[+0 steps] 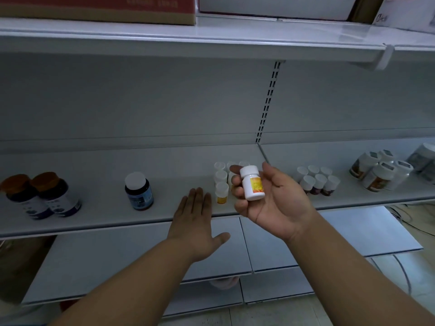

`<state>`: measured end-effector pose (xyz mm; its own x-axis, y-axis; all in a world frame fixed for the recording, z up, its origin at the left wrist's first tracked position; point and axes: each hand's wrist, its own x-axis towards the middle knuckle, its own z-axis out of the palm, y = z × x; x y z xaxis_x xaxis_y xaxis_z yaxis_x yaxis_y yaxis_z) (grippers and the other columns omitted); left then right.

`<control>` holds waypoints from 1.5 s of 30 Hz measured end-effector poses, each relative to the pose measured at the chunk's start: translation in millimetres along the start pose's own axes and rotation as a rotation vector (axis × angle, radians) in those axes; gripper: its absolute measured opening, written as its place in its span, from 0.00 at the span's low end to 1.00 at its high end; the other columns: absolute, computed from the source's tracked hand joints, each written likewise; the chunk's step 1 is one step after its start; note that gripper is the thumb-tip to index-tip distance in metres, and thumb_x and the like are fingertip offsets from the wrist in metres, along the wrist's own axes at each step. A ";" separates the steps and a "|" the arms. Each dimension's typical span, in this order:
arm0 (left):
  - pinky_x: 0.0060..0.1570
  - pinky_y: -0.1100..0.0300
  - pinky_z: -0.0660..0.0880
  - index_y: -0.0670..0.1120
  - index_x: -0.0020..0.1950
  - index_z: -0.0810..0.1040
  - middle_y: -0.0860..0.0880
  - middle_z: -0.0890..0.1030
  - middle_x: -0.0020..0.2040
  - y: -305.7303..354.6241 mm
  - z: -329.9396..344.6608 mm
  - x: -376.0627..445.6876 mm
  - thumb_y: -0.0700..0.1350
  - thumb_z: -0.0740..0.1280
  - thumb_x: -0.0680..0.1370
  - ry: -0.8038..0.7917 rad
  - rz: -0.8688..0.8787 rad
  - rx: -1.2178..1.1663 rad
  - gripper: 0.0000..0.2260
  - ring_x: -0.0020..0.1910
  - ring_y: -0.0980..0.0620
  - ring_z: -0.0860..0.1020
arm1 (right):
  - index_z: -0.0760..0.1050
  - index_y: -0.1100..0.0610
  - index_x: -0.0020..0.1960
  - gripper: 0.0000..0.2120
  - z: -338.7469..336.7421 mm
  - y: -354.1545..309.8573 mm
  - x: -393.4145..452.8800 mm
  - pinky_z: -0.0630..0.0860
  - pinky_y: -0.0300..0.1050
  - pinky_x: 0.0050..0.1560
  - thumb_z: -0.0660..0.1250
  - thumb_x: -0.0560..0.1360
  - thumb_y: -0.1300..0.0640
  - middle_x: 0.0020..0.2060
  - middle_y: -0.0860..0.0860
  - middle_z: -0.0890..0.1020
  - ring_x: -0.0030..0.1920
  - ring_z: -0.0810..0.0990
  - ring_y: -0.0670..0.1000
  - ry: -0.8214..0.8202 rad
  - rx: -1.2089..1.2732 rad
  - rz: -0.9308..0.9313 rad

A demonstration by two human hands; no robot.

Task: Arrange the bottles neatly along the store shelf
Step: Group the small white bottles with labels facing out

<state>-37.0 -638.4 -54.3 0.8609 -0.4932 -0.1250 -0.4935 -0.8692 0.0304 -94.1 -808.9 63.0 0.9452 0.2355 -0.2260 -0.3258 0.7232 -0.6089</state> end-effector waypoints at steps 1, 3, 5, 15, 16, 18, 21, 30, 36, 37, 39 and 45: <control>0.75 0.50 0.33 0.44 0.79 0.33 0.43 0.33 0.79 0.1 0.0 -0.2 0.75 0.48 0.74 0.001 -0.003 -0.004 0.48 0.77 0.44 0.32 | 0.71 0.64 0.64 0.23 0.9 0.6 -0.6 0.71 0.43 0.36 0.56 0.77 0.49 0.42 0.57 0.78 0.38 0.75 0.52 0.015 -0.007 0.008; 0.74 0.50 0.32 0.45 0.79 0.33 0.43 0.33 0.79 0.4 -0.5 -0.5 0.76 0.47 0.74 -0.002 -0.010 -0.019 0.48 0.77 0.45 0.32 | 0.73 0.65 0.62 0.20 1.7 2.8 -2.6 0.75 0.45 0.36 0.57 0.78 0.51 0.41 0.57 0.78 0.38 0.76 0.53 0.041 -0.041 0.004; 0.75 0.50 0.32 0.45 0.79 0.33 0.44 0.32 0.79 1.5 -1.4 -0.8 0.76 0.46 0.73 -0.007 -0.016 -0.035 0.48 0.77 0.45 0.31 | 0.73 0.64 0.60 0.17 2.1 4.8 -4.6 0.77 0.46 0.35 0.60 0.79 0.52 0.41 0.57 0.77 0.38 0.78 0.53 0.042 -0.058 -0.002; 0.75 0.51 0.32 0.46 0.79 0.33 0.44 0.33 0.79 1.6 -1.6 -1.7 0.76 0.45 0.73 0.005 -0.019 -0.053 0.48 0.77 0.46 0.32 | 0.72 0.63 0.57 0.16 -4.4 6.7 -5.8 0.76 0.45 0.36 0.63 0.76 0.52 0.46 0.60 0.79 0.43 0.80 0.56 -0.008 -0.077 0.054; 0.75 0.51 0.32 0.46 0.79 0.33 0.44 0.32 0.79 1.7 -1.4 -1.8 0.76 0.45 0.73 0.002 -0.020 -0.054 0.48 0.77 0.46 0.32 | 0.71 0.61 0.56 0.17 -4.8 7.9 -6.2 0.76 0.45 0.35 0.69 0.73 0.52 0.45 0.60 0.79 0.42 0.81 0.57 -0.021 -0.102 0.035; 0.75 0.50 0.33 0.46 0.79 0.33 0.44 0.33 0.79 1.6 -1.5 -1.8 0.77 0.45 0.73 0.001 -0.020 -0.051 0.48 0.77 0.46 0.32 | 0.70 0.60 0.56 0.24 -5.2 9.5 -6.0 0.74 0.43 0.32 0.76 0.68 0.50 0.44 0.59 0.79 0.38 0.79 0.55 -0.052 -0.138 0.021; 0.75 0.50 0.33 0.46 0.79 0.34 0.44 0.33 0.79 1.4 -1.7 -1.6 0.77 0.45 0.73 0.003 -0.019 -0.050 0.48 0.77 0.46 0.32 | 0.71 0.62 0.61 0.24 -3.0 8.2 -5.0 0.71 0.42 0.34 0.66 0.75 0.45 0.43 0.58 0.77 0.38 0.75 0.53 -0.074 -0.102 0.051; 0.75 0.49 0.33 0.45 0.79 0.34 0.43 0.33 0.79 1.3 -3.0 -2.7 0.76 0.45 0.73 -0.001 -0.013 -0.037 0.48 0.78 0.45 0.32 | 0.75 0.61 0.52 0.16 -2.6 7.7 -5.5 0.72 0.41 0.32 0.71 0.73 0.50 0.44 0.57 0.76 0.38 0.76 0.52 -0.152 -0.029 0.002; 0.75 0.50 0.32 0.45 0.79 0.34 0.43 0.33 0.79 0.7 -3.7 -1.4 0.76 0.45 0.73 -0.011 -0.001 -0.035 0.48 0.77 0.45 0.32 | 0.73 0.62 0.59 0.18 -6.3 0.1 -2.5 0.74 0.44 0.37 0.59 0.78 0.49 0.46 0.58 0.78 0.43 0.78 0.56 -0.053 -0.113 -0.005; 0.75 0.50 0.32 0.45 0.79 0.33 0.43 0.33 0.79 0.7 -3.4 -1.5 0.76 0.45 0.73 -0.011 -0.001 -0.035 0.48 0.77 0.45 0.32 | 0.74 0.61 0.55 0.15 -7.2 -0.1 -2.0 0.75 0.44 0.37 0.63 0.77 0.50 0.45 0.57 0.79 0.43 0.79 0.56 -0.052 -0.125 -0.029; 0.75 0.50 0.32 0.45 0.79 0.33 0.43 0.32 0.79 0.8 -2.6 -1.4 0.76 0.45 0.73 -0.011 -0.002 -0.030 0.48 0.77 0.45 0.32 | 0.74 0.59 0.51 0.15 -7.0 -0.3 -1.8 0.74 0.44 0.35 0.72 0.72 0.50 0.42 0.57 0.78 0.40 0.79 0.54 -0.067 -0.119 -0.060; 0.76 0.49 0.33 0.45 0.79 0.34 0.43 0.33 0.79 0.0 -2.3 -0.9 0.76 0.45 0.73 -0.013 0.005 -0.029 0.48 0.77 0.45 0.32 | 0.74 0.61 0.54 0.16 -5.8 0.6 -2.0 0.74 0.44 0.38 0.59 0.78 0.49 0.43 0.57 0.77 0.41 0.77 0.55 -0.035 -0.159 -0.059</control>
<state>-37.5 -638.0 -51.9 0.8567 -0.4972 -0.1374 -0.4939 -0.8675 0.0600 -96.3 -812.7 58.7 0.9620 0.2203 -0.1614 -0.2662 0.6250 -0.7338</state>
